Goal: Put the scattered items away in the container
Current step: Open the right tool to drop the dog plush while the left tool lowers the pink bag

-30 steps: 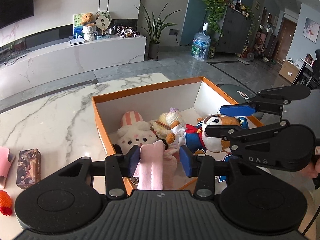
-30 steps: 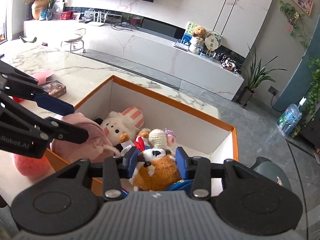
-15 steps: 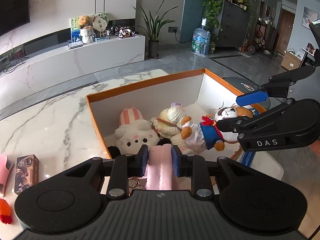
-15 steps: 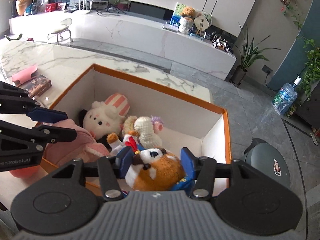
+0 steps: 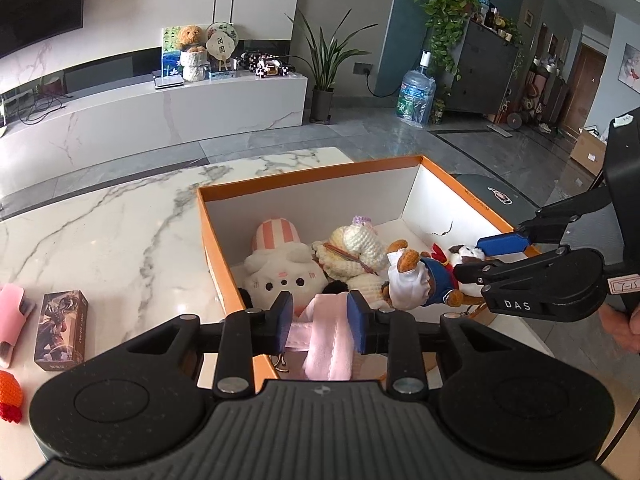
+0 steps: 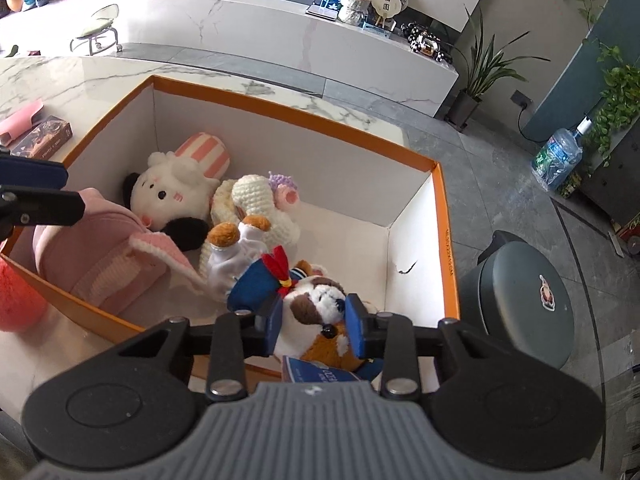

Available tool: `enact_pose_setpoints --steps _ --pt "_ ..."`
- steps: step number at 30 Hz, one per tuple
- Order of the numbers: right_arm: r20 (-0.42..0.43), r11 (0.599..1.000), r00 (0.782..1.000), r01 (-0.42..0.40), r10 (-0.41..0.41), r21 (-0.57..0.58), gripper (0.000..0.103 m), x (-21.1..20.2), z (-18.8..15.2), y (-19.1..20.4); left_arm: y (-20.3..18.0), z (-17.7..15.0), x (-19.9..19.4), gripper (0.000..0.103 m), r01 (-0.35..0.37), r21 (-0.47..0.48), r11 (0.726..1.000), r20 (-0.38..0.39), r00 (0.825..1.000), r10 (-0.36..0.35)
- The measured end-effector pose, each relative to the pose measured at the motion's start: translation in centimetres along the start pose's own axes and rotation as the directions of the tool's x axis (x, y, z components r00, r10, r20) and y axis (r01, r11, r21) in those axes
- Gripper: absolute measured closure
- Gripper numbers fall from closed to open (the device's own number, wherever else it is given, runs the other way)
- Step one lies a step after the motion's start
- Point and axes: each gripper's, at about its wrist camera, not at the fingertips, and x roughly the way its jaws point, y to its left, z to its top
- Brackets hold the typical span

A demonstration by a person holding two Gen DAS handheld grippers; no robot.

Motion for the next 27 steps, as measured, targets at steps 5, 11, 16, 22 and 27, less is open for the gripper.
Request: enact_pose_setpoints --steps 5,11,16,22,27 --pt "0.055 0.998 0.998 0.015 -0.012 -0.057 0.07 -2.0 0.5 0.0 0.8 -0.1 -0.2 0.068 -0.005 -0.037 0.999 -0.007 1.0 0.005" --pt "0.078 0.982 0.996 -0.037 0.052 -0.184 0.07 -3.7 0.8 0.7 0.9 -0.1 -0.2 0.068 0.013 -0.045 0.999 -0.011 1.0 -0.013" --pt "0.067 0.972 0.992 -0.088 0.105 -0.218 0.074 -4.5 1.6 0.7 1.0 -0.4 -0.2 0.068 0.009 -0.046 0.999 -0.017 1.0 -0.01" --pt "0.087 0.972 0.981 -0.155 0.172 -0.176 0.103 -6.3 2.7 -0.2 1.0 -0.4 -0.1 0.068 0.01 -0.051 0.999 -0.017 1.0 -0.011" --pt "-0.004 0.973 0.991 -0.129 0.13 -0.194 0.099 -3.7 2.6 0.8 1.0 -0.5 -0.3 0.068 0.012 -0.048 0.999 -0.016 1.0 -0.013"
